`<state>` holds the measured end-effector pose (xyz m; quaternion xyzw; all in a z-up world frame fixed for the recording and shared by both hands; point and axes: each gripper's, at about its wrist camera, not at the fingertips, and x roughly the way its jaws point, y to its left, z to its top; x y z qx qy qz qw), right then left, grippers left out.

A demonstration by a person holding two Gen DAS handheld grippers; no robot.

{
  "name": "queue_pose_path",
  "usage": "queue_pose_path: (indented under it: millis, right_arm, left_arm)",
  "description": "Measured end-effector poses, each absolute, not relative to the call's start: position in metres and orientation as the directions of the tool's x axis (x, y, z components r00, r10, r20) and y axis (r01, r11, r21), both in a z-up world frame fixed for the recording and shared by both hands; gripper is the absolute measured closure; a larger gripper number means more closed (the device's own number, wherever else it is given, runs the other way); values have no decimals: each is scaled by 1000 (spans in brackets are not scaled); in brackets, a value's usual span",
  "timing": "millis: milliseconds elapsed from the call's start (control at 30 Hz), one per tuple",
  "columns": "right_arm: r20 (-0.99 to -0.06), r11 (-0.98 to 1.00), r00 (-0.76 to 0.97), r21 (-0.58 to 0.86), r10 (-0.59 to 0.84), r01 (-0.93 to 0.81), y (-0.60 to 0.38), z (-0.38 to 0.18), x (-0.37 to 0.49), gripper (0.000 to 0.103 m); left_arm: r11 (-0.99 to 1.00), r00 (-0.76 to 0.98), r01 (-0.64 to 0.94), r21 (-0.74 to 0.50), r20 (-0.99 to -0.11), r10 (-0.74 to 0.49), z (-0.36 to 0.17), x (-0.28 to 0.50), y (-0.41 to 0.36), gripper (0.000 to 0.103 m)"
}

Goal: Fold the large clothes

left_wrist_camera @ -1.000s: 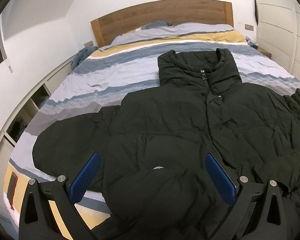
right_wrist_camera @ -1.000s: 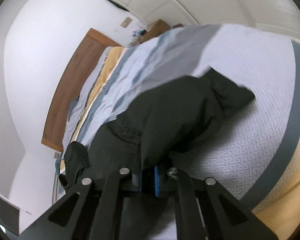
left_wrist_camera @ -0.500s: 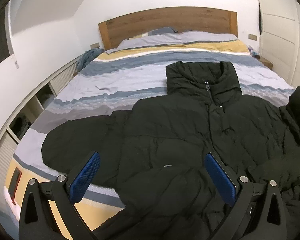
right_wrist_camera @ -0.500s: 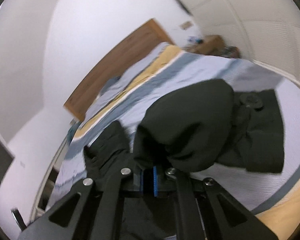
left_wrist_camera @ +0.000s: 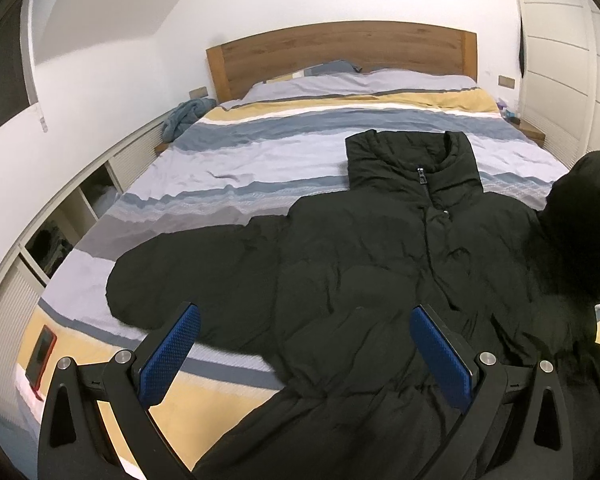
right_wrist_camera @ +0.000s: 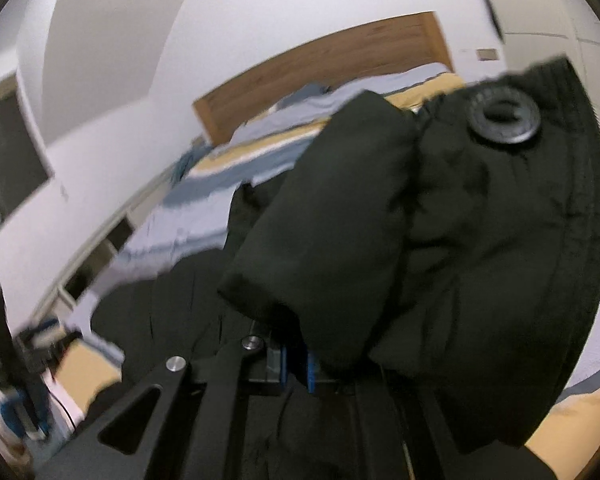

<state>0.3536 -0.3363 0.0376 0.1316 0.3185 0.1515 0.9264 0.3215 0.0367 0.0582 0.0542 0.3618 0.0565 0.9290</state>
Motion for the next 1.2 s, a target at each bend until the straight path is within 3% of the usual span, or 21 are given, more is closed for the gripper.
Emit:
queue_pose_path:
  millis: [300,600,700,733,767,933,1200]
  right_arm:
    - [-697,949,664,80,271,-304,-245,-12,330,96]
    - [-771,954,603,17,203,-299,-213,-48,315,89]
    - [-783,953,588,19,202,-302,-203,-47,310,73]
    - [-787,949,580,22,209,-313,-199,-46,306,60]
    - [-789,948,577,21,212,-319,-202,-45,301,53]
    - [-785,938,574,24,232,-347,-191,-30,270,53]
    - [-750,943,606,70,265,-326,-192,6,221,53]
  left_arm:
    - [988,729,-83,128,-668,147,67,293,52,1]
    - [986,743,-110,124,-649,164,91,262,66,1]
    - [986,751,-110,129,-639,167,100,250,66,1]
    - [985,754,-110,131,-635,168,104,246,65,1]
    - [985,756,-109,133,-632,168,107,241,65,1]
    - [982,778,-131,133,-600,185,123,217,58,1]
    - [992,774,-68,105,-621,119,127,191,29,1]
